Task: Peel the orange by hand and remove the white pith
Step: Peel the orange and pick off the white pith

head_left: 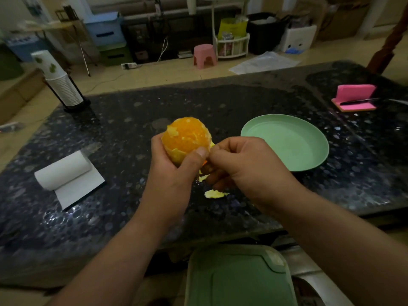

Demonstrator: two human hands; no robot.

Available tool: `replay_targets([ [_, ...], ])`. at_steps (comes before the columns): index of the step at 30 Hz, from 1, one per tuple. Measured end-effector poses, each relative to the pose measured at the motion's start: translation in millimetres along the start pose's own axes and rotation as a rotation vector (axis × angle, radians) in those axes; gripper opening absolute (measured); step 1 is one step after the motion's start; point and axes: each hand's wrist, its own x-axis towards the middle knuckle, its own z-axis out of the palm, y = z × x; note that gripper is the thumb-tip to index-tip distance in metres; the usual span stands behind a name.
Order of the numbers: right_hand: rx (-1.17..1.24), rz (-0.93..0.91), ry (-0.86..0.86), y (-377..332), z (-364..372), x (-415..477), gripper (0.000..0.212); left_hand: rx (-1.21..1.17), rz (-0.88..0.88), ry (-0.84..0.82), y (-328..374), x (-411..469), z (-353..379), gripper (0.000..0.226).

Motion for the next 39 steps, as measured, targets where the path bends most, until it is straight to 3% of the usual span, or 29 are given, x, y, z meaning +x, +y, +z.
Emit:
replay_targets([
  [7,0.097,-0.010,-0.046,-3.0,1.1,1.9,0.018,-0.356,-0.152,-0.067,0.6,6.8,1.6,0.055],
  [23,-0.396,-0.321,0.067,3.7,-7.8,8.9,0.012,-0.367,-0.213,-0.033,6.1,7.9,-3.8,0.070],
  [35,-0.415,-0.422,0.097,4.8,-10.8,14.4,0.016,-0.553,-0.367,-0.105,10.0,4.9,-6.6,0.024],
  [39,-0.380,-0.429,0.082,4.2,-10.8,15.8,0.015,-0.643,-0.422,-0.129,12.6,3.2,-6.6,0.042],
])
